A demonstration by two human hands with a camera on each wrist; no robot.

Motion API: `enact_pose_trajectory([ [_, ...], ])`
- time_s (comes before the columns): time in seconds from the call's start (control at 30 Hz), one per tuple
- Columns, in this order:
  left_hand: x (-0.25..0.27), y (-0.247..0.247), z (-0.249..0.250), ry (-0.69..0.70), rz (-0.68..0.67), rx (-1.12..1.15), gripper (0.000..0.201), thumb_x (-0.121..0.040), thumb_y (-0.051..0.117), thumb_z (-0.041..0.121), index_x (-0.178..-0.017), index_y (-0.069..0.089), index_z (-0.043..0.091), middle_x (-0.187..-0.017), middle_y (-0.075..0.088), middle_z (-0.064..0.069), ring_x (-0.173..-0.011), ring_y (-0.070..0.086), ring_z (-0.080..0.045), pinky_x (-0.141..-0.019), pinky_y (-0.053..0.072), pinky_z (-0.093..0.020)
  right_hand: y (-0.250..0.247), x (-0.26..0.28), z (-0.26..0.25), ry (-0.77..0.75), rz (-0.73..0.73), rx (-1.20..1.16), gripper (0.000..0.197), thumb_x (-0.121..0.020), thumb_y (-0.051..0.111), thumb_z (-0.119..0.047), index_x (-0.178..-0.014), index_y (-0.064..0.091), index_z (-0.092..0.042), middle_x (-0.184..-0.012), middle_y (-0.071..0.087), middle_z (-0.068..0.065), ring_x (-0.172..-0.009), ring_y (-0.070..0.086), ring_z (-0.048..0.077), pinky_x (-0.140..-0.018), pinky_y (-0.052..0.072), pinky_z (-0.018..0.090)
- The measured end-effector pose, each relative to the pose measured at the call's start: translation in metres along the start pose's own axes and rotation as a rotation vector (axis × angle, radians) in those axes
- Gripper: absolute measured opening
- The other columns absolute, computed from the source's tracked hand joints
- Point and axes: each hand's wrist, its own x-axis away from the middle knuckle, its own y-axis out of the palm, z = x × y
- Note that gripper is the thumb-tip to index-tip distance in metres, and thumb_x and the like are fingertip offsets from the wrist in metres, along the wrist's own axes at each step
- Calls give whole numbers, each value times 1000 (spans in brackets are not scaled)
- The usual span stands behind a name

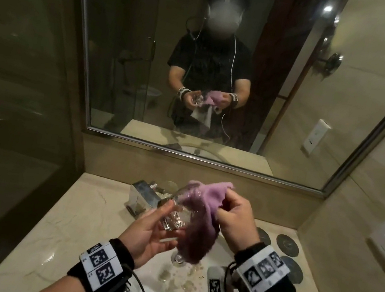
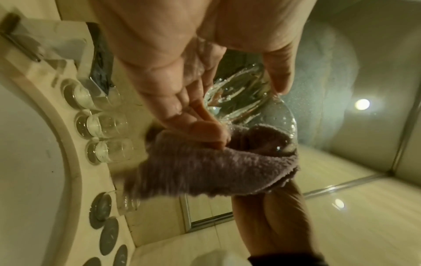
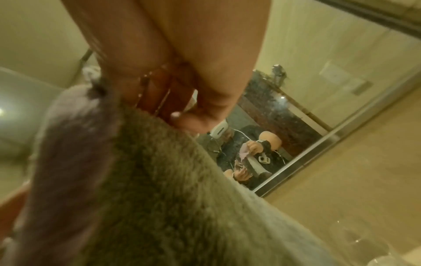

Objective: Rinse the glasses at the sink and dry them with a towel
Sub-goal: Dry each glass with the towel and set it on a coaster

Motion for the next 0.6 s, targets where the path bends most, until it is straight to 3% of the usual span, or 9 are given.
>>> enact_pose_trajectory([
  [0.07, 0, 0, -1, -6, -10, -11, 55, -68, 69, 42, -111, 64, 7, -101, 64, -18, -74, 64, -25, -59, 54, -32, -1, 2, 8, -67, 33, 222, 17, -79, 66, 11, -80, 71, -5, -80, 73, 3, -74, 66, 14, -65, 55, 30],
  [0.2, 1, -4, -3, 4, 11, -51, 59, -70, 70, 42, -115, 60, 5, -97, 64, -18, -73, 64, -25, -53, 52, -30, -6, 6, 20, -78, 72, 324, 22, -89, 63, -14, -77, 73, 1, -75, 70, 18, -70, 64, 33, -64, 56, 46],
  [0.27, 0, -5, -4, 11, 36, -64, 60, -72, 71, 42, -117, 59, 5, -99, 64, -16, -74, 65, -25, -53, 51, -30, -6, 5, 18, -33, 148, 56, 33, -96, 53, -24, -85, 72, 0, -85, 71, 19, -76, 67, 30, -68, 57, 42],
  [0.33, 1, -6, -5, 1, 38, -61, 55, -74, 70, 41, -115, 61, 6, -101, 65, -17, -75, 65, -26, -54, 51, -31, -6, 7, 10, 56, 231, -347, 29, -88, 58, -31, -92, 66, -3, -94, 67, 21, -84, 65, 30, -78, 55, 43],
  [0.4, 1, -4, -6, -6, 22, -75, 52, -74, 68, 41, -112, 63, 6, -98, 66, -17, -75, 66, -25, -56, 52, -32, -12, 3, 10, 126, 292, -474, 18, -86, 65, -22, -98, 61, -9, -96, 63, 17, -86, 62, 30, -78, 54, 41],
  [0.43, 2, -3, -7, -6, 16, -86, 51, -74, 68, 40, -112, 63, 6, -98, 67, -17, -75, 66, -26, -58, 52, -33, -12, 2, 10, 85, 316, -368, 11, -90, 59, -5, -99, 59, -10, -93, 62, 12, -85, 61, 28, -72, 55, 34],
  [0.5, 2, 0, -7, 1, 7, -77, 48, -76, 66, 38, -112, 63, 6, -100, 68, -15, -80, 66, -29, -61, 53, -36, -11, -1, 13, -189, 362, 220, 25, -88, 52, 12, -104, 61, -5, -87, 61, 4, -82, 63, 26, -62, 50, 20],
  [0.57, 2, 2, -7, 17, 3, -53, 45, -77, 66, 37, -110, 63, 6, -97, 68, -11, -82, 64, -31, -60, 53, -35, -3, 4, 13, -408, 176, 750, 12, -94, 55, -9, -96, 66, -10, -82, 61, -2, -75, 64, 15, -60, 46, 12],
  [0.6, 2, 3, -7, 25, 10, -50, 44, -77, 66, 37, -110, 63, 7, -96, 67, -10, -81, 63, -30, -58, 52, -33, 1, 11, 9, -409, 78, 823, 21, -97, 48, -18, -90, 66, -10, -80, 61, -3, -73, 62, 10, -62, 47, 13],
])
